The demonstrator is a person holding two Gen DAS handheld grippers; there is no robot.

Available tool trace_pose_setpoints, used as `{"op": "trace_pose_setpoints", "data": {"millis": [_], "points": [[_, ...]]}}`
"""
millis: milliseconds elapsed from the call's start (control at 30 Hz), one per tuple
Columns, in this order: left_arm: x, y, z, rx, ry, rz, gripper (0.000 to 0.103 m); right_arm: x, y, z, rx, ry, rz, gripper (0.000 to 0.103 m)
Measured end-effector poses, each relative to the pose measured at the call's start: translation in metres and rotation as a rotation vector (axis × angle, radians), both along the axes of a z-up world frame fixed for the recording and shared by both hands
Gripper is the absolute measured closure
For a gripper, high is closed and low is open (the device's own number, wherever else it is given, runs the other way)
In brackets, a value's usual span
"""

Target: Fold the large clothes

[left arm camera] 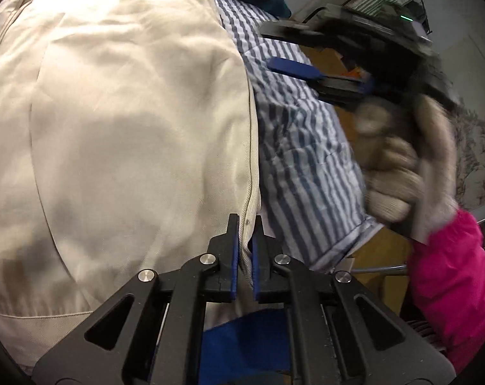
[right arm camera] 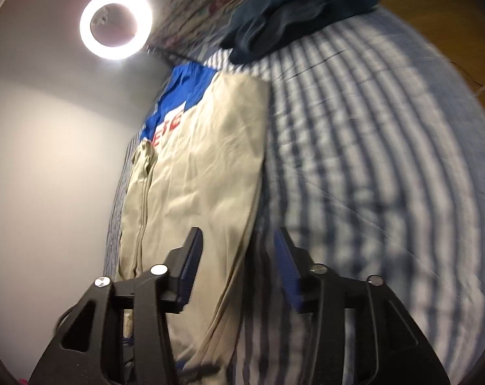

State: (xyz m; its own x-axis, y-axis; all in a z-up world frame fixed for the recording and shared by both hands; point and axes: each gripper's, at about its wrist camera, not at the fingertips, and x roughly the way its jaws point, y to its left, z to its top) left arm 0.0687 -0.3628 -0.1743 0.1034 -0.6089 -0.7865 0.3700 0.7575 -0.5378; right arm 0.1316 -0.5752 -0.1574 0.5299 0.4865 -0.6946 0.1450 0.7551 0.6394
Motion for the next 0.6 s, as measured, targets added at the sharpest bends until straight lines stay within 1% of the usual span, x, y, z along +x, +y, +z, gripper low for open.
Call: {"op": "trace_pose_setpoints", "data": {"millis": [133, 267, 333, 400, 433, 467, 533, 600], "points": [[0.002, 0.009, 0.0, -0.038, 0.022, 0.004, 0.099, 0.033, 0.003, -0.02, 0.019, 0.033, -0.017, 0.057], [0.006, 0.022, 0.0, -0.072, 0.048, 0.013, 0.099, 0.056, -0.003, -0.041, 0.112, 0.016, -0.075, 0.057], [0.005, 0.028, 0.002, -0.083, 0.045, 0.007, 0.099, 0.067, 0.0, -0.051, 0.139, 0.032, -0.092, 0.058], [0.004, 0.036, 0.006, -0.093, 0.037, 0.007, 0.099, 0.074, 0.006, -0.055, 0.149, 0.041, -0.094, 0.078], [0.004, 0.039, 0.007, -0.098, 0.036, 0.007, 0.099, 0.077, 0.01, -0.054, 0.139, 0.048, -0.091, 0.094], [0.004, 0.043, 0.008, -0.108, 0.037, 0.009, 0.099, 0.079, 0.016, -0.049, 0.093, 0.05, -0.086, 0.096], [0.003, 0.05, 0.01, -0.12, 0.039, 0.014, 0.099, 0.083, 0.031, -0.03, -0.03, 0.034, -0.052, 0.098], [0.0, 0.06, 0.011, -0.134, 0.041, 0.02, 0.099, 0.087, 0.046, -0.011, -0.121, 0.025, -0.031, 0.099]]}}
